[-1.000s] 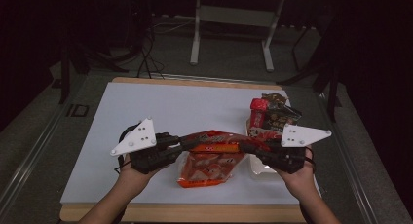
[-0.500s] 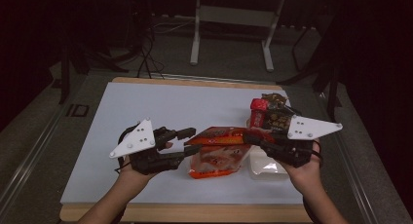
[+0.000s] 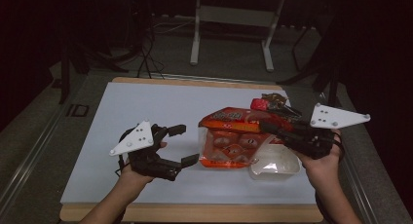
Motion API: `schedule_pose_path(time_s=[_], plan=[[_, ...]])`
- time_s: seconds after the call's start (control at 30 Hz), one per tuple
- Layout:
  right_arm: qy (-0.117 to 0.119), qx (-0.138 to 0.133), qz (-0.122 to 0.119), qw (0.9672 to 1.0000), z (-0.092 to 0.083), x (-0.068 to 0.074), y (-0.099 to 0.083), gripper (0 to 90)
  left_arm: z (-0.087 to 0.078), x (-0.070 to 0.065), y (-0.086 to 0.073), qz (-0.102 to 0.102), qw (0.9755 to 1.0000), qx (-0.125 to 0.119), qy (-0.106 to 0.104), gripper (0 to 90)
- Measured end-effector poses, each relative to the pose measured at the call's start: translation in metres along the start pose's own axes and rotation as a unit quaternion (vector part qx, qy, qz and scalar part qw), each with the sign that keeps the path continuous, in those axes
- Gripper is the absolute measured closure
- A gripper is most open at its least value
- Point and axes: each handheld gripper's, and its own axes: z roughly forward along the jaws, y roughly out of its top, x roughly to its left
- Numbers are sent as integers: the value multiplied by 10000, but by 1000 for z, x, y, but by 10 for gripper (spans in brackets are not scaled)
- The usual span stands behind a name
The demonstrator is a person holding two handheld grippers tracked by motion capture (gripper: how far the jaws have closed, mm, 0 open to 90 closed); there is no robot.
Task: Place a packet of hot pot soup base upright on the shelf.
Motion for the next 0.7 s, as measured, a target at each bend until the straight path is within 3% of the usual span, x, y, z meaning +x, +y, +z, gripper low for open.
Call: schedule_pose_path(time_s=[0.13, 0.3, 0.43, 0.7], plan=[[-141, -62, 15, 9999, -9, -4, 2, 900, 2, 2, -10, 14, 9999, 80, 105, 75], [-399, -128, 43, 9991, -21, -10, 3, 900, 3, 8, -26, -102, 9995, 225, 174, 75], [-566, -154, 96, 9982, -33, -16, 2, 900, -1, 11, -38, -50, 9992, 270, 301, 75], [-995, -257, 231, 9944, -57, -26, -2, 900, -7, 13, -59, -124, 9981, 383, 466, 77]])
